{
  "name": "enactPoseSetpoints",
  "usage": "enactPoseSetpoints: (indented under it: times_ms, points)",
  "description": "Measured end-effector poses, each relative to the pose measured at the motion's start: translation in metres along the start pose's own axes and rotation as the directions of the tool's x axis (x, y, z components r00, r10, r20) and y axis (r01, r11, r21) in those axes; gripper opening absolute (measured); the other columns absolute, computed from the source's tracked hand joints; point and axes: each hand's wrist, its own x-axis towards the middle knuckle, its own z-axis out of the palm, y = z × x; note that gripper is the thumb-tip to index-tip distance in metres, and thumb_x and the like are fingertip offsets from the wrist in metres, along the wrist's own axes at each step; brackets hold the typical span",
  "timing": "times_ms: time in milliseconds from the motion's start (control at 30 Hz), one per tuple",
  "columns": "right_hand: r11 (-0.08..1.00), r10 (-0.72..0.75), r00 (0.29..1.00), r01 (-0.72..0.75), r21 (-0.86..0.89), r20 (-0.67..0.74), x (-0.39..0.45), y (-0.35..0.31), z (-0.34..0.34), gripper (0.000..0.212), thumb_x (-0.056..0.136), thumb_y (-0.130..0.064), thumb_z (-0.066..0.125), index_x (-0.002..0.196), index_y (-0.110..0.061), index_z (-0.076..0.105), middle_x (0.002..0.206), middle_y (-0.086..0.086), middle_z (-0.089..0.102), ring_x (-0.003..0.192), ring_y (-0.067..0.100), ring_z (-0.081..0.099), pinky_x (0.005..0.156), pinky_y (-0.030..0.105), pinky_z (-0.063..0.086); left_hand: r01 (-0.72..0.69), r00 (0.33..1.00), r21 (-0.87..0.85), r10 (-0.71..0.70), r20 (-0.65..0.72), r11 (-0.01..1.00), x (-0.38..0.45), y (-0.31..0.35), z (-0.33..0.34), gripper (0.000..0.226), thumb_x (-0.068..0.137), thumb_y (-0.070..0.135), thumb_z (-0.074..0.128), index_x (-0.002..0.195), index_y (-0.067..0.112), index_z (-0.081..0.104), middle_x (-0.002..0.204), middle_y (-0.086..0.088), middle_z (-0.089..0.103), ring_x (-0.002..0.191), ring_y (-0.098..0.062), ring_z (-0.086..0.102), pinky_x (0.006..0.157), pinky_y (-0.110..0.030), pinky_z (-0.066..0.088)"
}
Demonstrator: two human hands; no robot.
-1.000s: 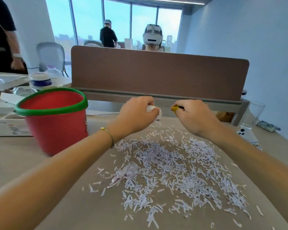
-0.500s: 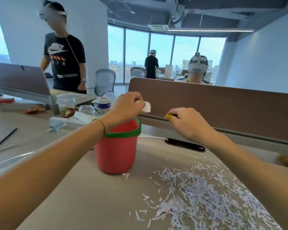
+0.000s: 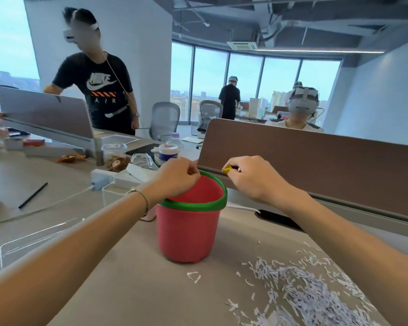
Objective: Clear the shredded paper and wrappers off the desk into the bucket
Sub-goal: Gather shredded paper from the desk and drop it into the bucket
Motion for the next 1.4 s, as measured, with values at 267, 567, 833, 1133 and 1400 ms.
enactPoseSetpoints:
  times_ms: [267, 567, 833, 1133, 1400]
  points:
    - [0.991, -0.077, 0.983, 0.094, -0.098, 0.17, 0.045, -0.027, 0.036, 0.029, 0.091, -0.033, 0.051, 0.107, -0.031, 0.075, 0.102, -0.001, 0.074, 0.094, 0.026, 0.067, 0.085, 0.044, 0.055, 0.01, 0.994, 0.086, -0.001, -0.111, 0.996, -0.02, -0.011, -0.02, 0.012, 0.087, 0.034, 0.058, 0.083, 0.034, 0.069, 0.07, 0.016, 0.058, 0.08, -0.017, 0.064, 0.068, -0.032, 0.051]
    - [0.984, -0.127, 0.968, 0.151, -0.098, 0.215, 0.049, -0.03, 0.047, 0.04, 0.094, -0.034, 0.065, 0.133, -0.028, 0.064, 0.114, -0.008, 0.074, 0.106, 0.017, 0.066, 0.096, 0.036, 0.05, -0.008, 0.993, 0.08, 0.017, -0.117, 0.997, -0.051, -0.013, -0.033, 0.014, 0.088, 0.03, 0.058, 0.085, 0.032, 0.072, 0.077, 0.01, 0.065, 0.082, -0.017, 0.064, 0.073, -0.036, 0.055]
    - [0.983, -0.183, 0.977, 0.184, 0.006, -0.107, -0.015, -0.019, 0.005, 0.026, 0.09, -0.018, 0.059, 0.107, -0.026, 0.077, 0.098, -0.007, 0.077, 0.092, 0.01, 0.069, 0.088, 0.035, 0.055, -0.105, 0.989, -0.079, 0.096, -0.113, 0.991, -0.093, 0.027, -0.026, 0.012, 0.086, 0.031, 0.06, 0.086, 0.035, 0.072, 0.075, 0.013, 0.064, 0.075, -0.008, 0.061, 0.075, -0.035, 0.054]
    - [0.998, -0.049, 0.995, 0.046, -0.034, -0.086, -0.106, 0.025, 0.025, 0.02, 0.094, -0.017, 0.061, 0.1, -0.022, 0.08, 0.095, -0.006, 0.077, 0.085, 0.009, 0.067, 0.085, 0.034, 0.055, -0.214, 0.963, -0.104, 0.228, 0.147, 0.971, -0.161, 0.034, 0.044, 0.019, 0.092, 0.023, 0.06, 0.105, 0.025, 0.073, 0.102, 0.009, 0.072, 0.092, -0.008, 0.065, 0.088, -0.033, 0.054]
    - [0.988, 0.156, 0.988, -0.156, -0.019, -0.012, -0.173, 0.079, 0.046, 0.021, 0.095, -0.016, 0.061, 0.101, -0.025, 0.079, 0.103, -0.008, 0.077, 0.093, 0.007, 0.067, 0.084, 0.026, 0.053, -0.151, 0.885, 0.024, 0.124, 0.449, 0.988, -0.209, 0.003, 0.138, 0.089, 0.079, 0.085, 0.026, 0.156, 0.042, 0.012, 0.17, -0.006, 0.004, 0.157, -0.02, -0.001, 0.126, -0.043, 0.004]
